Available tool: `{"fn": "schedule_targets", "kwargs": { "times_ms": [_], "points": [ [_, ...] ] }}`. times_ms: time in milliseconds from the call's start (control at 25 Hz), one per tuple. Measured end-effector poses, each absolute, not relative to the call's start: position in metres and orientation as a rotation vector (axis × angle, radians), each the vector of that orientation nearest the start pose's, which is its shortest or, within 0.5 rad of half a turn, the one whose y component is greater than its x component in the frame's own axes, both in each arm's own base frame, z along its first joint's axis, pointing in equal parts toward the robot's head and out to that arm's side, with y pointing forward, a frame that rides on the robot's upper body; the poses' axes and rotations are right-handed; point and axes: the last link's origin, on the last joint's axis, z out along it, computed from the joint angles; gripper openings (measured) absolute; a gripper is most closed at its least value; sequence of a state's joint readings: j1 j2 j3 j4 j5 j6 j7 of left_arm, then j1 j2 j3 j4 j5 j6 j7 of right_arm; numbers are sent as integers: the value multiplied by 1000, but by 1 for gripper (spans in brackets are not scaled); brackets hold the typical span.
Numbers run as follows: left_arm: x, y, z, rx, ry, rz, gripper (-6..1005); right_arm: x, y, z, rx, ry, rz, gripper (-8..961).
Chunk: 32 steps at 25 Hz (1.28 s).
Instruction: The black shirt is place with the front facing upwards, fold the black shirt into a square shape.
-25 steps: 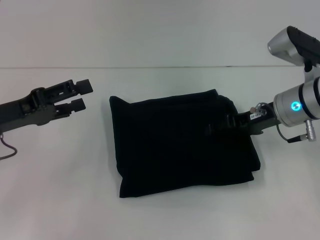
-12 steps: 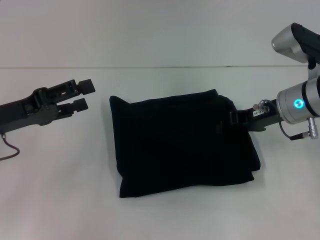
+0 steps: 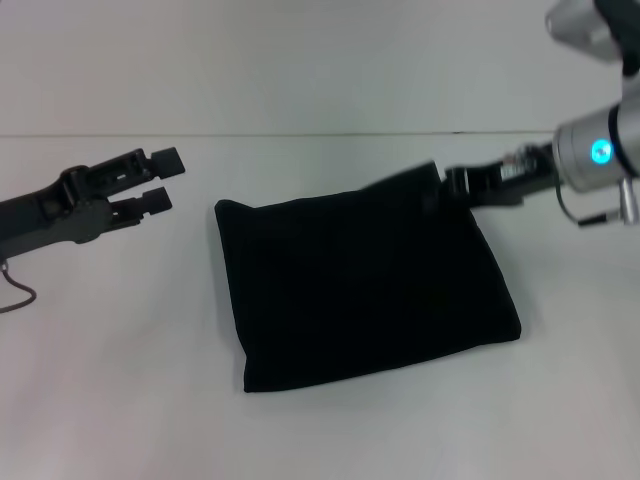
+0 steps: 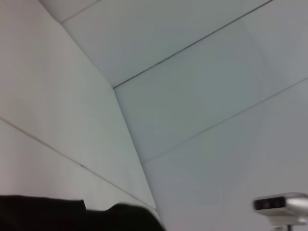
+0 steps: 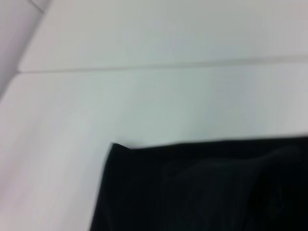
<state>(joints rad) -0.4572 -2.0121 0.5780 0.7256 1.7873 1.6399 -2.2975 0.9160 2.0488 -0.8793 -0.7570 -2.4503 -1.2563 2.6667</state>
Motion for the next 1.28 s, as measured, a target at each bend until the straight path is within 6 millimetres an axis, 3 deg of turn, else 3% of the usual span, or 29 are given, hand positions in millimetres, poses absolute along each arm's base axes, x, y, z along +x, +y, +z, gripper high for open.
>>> {"fn": "schedule_targets", "kwargs": {
  "times_ms": [120, 240, 480, 880, 1200, 1280],
  "points": [
    [-274, 332, 75, -2154, -1735, -1227, 939, 153, 439, 13, -2326, 1493, 153, 44],
    [-275, 332, 76, -2150, -1735, -1235, 939, 150, 438, 20, -2291, 1491, 107, 45],
    [-276, 332, 75, -2144, -1727, -1233, 938, 181, 437, 16, -2212, 1538, 50, 48],
    [-279, 331, 74, -2124, -1734, -1231, 938, 225, 437, -13, -2121, 1600, -50, 54],
    [-278, 331, 69, -2126, -1752, -1242, 939, 231, 446, 6, -2059, 1571, -39, 58],
    [-278, 331, 69, -2124, -1753, -1241, 939, 232, 446, 15, -2050, 1587, -15, 131]
  ]
}}
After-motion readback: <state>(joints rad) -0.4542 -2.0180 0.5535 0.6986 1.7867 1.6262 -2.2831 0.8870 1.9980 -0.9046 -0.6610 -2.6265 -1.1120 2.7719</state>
